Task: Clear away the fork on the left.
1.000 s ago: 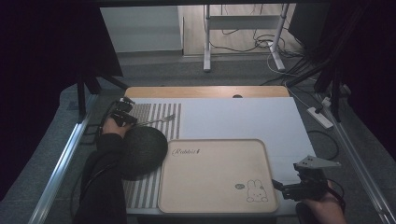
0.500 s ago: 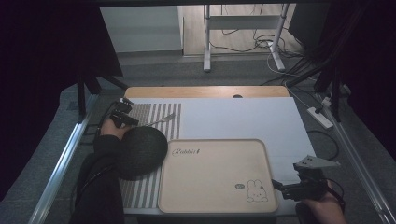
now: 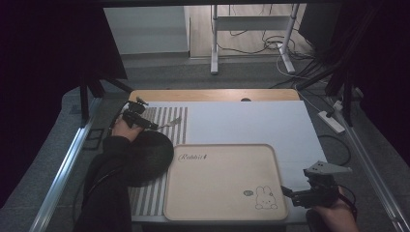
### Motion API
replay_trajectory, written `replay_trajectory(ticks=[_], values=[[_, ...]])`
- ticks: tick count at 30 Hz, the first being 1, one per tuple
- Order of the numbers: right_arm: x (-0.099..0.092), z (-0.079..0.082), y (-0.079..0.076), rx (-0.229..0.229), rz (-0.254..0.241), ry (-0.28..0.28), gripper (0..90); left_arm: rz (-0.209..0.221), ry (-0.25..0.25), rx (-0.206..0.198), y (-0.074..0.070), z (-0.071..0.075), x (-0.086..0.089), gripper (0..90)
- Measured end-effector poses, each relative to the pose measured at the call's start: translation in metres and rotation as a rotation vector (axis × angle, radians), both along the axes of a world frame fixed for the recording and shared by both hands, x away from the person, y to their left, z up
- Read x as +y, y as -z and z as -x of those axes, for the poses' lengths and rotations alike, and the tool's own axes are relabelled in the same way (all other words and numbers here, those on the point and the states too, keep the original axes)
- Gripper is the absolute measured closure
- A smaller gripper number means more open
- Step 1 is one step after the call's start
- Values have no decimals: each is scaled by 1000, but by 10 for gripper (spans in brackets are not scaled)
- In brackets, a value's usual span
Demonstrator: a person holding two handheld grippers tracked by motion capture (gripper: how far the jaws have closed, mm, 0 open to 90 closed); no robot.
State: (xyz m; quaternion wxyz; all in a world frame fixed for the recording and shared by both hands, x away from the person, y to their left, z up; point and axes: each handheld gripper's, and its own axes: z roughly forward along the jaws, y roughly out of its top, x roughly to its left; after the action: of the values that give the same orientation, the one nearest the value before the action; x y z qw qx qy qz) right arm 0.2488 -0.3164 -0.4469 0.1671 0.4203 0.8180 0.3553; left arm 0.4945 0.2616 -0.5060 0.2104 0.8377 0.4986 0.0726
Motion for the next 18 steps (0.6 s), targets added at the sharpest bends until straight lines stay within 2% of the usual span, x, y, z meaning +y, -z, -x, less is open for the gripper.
replay_trajectory(ticks=[4, 8, 13, 15, 18], values=[[0, 0, 0, -1, -3, 0, 0, -7, 23, 7, 2, -6, -14, 0], [0, 0, 0, -1, -4, -1, 0, -61, 33, 15, 7, -11, -26, 0], [0, 0, 0, -2, -4, -3, 0, -107, 33, 48, 14, -16, -33, 0], [0, 0, 0, -3, -5, -3, 0, -134, 51, 58, 17, -17, -35, 0], [-1, 0, 0, -2, -5, -4, 0, -94, 71, 76, 18, -18, -32, 25]])
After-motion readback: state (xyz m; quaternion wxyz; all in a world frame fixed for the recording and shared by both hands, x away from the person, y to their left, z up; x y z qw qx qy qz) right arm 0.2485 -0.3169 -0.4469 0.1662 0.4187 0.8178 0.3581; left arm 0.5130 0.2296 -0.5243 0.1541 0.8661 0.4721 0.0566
